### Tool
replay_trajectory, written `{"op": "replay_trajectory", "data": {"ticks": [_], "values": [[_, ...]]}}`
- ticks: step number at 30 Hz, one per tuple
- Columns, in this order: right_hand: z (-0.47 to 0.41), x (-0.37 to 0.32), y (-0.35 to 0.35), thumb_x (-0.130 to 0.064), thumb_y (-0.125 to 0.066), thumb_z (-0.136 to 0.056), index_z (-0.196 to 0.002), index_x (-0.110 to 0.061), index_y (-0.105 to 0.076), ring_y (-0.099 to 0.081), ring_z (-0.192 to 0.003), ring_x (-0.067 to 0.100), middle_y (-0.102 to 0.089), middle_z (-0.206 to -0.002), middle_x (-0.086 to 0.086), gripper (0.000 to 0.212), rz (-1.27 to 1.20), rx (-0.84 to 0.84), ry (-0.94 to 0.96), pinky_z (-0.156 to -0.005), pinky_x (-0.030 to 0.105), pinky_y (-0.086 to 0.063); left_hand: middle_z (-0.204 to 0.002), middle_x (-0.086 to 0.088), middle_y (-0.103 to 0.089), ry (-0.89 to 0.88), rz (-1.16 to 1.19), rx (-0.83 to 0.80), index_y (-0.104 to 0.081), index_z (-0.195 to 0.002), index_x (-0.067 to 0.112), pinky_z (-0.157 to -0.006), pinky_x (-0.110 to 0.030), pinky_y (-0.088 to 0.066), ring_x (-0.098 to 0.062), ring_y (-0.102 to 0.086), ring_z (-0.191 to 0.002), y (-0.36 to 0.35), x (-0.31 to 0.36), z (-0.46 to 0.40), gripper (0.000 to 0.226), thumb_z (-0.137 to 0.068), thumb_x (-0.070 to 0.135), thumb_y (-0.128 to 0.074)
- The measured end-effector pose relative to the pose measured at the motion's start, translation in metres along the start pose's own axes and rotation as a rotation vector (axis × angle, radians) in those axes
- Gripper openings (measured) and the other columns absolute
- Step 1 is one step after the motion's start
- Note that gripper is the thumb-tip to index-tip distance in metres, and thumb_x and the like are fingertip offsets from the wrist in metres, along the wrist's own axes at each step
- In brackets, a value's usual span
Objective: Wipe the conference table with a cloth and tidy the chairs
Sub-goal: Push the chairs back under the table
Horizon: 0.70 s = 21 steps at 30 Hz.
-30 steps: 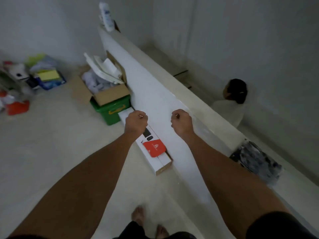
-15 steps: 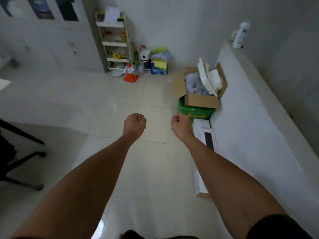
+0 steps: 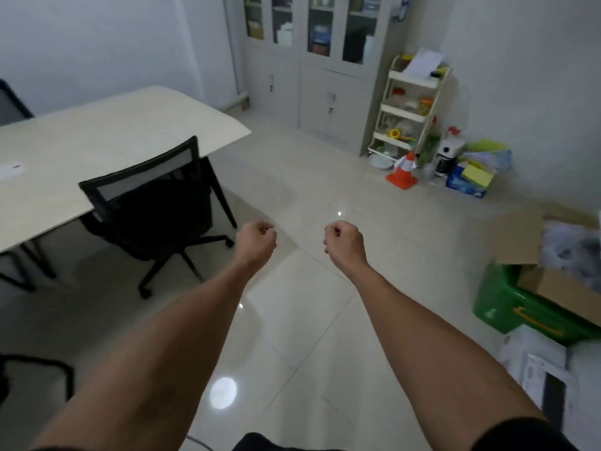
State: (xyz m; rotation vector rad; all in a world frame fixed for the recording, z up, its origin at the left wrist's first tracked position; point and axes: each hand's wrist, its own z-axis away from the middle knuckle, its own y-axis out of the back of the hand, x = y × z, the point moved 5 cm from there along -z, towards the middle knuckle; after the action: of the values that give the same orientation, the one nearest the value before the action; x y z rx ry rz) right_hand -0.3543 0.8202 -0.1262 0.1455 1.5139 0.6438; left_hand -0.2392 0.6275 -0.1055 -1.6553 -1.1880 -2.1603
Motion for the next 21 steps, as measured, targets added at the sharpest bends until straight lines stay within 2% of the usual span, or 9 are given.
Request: {"op": "replay_trajectory", "data": {"ticks": [4,6,9,12,15,16,18,21], "values": [[-0.011,-0.046,-0.096,-0.031,-0.047,-0.090,-0.080,-0.020,-0.066,-0.072,-0.077,0.029,-0.072,-0.080,0.002,0.024,0.033,-0.153,0.086,-0.075,0.051,-0.062,-0.086,0.000,-0.075,0.080,-0.018,0.159,-0.078,-0.102,0.015,-0.087,-0.029,-0.057,-0.017,-0.071,-0.086,0.093,-0.046,-0.012,0.023,-0.092,0.018,-0.058],[-0.006,-0.073,-0.137,-0.028,-0.046,-0.092,-0.077,-0.019,-0.064,-0.072,-0.078,0.030,-0.071,-0.080,0.003,0.025,0.047,-0.233,0.124,-0.074,0.051,-0.062,-0.093,0.000,-0.077,0.129,0.013,0.228,-0.077,-0.101,0.020,-0.091,-0.037,-0.061,-0.019,-0.074,-0.089,0.134,-0.070,-0.013,0.024,-0.091,0.023,-0.056],[0.005,-0.111,-0.189,-0.025,-0.047,-0.095,-0.080,-0.016,-0.066,-0.071,-0.078,0.032,-0.071,-0.079,0.006,0.025,0.048,-0.327,0.190,-0.072,0.046,-0.062,-0.084,0.002,-0.077,0.215,0.049,0.329,-0.072,-0.085,0.026,-0.085,-0.044,-0.063,-0.021,-0.076,-0.082,0.184,-0.112,-0.011,0.021,-0.091,0.028,-0.052],[0.018,-0.142,-0.241,-0.017,-0.050,-0.099,-0.087,-0.010,-0.069,-0.067,-0.067,0.022,-0.070,-0.076,0.005,0.023,0.019,-0.457,0.230,-0.063,0.034,-0.055,-0.073,0.005,-0.075,0.299,0.072,0.453,-0.071,-0.077,0.025,-0.082,-0.045,-0.064,-0.026,-0.076,-0.081,0.227,-0.152,-0.002,0.024,-0.094,0.029,-0.054],[0.026,-0.160,-0.289,-0.016,-0.054,-0.101,-0.089,-0.007,-0.068,-0.063,-0.060,0.014,-0.069,-0.074,0.004,0.020,0.025,-0.561,0.283,-0.059,0.029,-0.052,-0.074,0.002,-0.076,0.358,0.045,0.555,-0.070,-0.075,0.023,-0.069,-0.022,-0.058,-0.017,-0.075,-0.074,0.261,-0.167,0.015,0.027,-0.099,0.020,-0.059],[0.028,-0.166,-0.302,-0.018,-0.056,-0.101,-0.089,-0.008,-0.068,-0.064,-0.060,0.013,-0.069,-0.073,0.003,0.020,0.041,-0.594,0.302,-0.058,0.029,-0.053,-0.073,0.002,-0.075,0.360,0.046,0.587,-0.071,-0.075,0.021,-0.064,-0.017,-0.055,-0.013,-0.073,-0.070,0.269,-0.172,0.017,0.025,-0.098,0.018,-0.061],[0.031,-0.179,-0.330,-0.023,-0.059,-0.102,-0.088,-0.009,-0.068,-0.065,-0.060,0.013,-0.069,-0.072,0.002,0.022,0.066,-0.662,0.332,-0.059,0.031,-0.055,-0.069,0.002,-0.074,0.380,0.037,0.645,-0.072,-0.074,0.018,-0.065,-0.020,-0.054,-0.013,-0.072,-0.070,0.288,-0.183,0.020,0.023,-0.096,0.021,-0.066],[0.035,-0.197,-0.370,-0.036,-0.058,-0.100,-0.081,-0.010,-0.067,-0.072,-0.068,0.026,-0.072,-0.073,0.008,0.032,0.120,-0.726,0.383,-0.068,0.045,-0.061,-0.062,0.005,-0.071,0.425,0.013,0.723,-0.069,-0.067,0.017,-0.065,-0.024,-0.047,-0.013,-0.069,-0.069,0.312,-0.196,0.026,0.030,-0.095,0.030,-0.070]]}}
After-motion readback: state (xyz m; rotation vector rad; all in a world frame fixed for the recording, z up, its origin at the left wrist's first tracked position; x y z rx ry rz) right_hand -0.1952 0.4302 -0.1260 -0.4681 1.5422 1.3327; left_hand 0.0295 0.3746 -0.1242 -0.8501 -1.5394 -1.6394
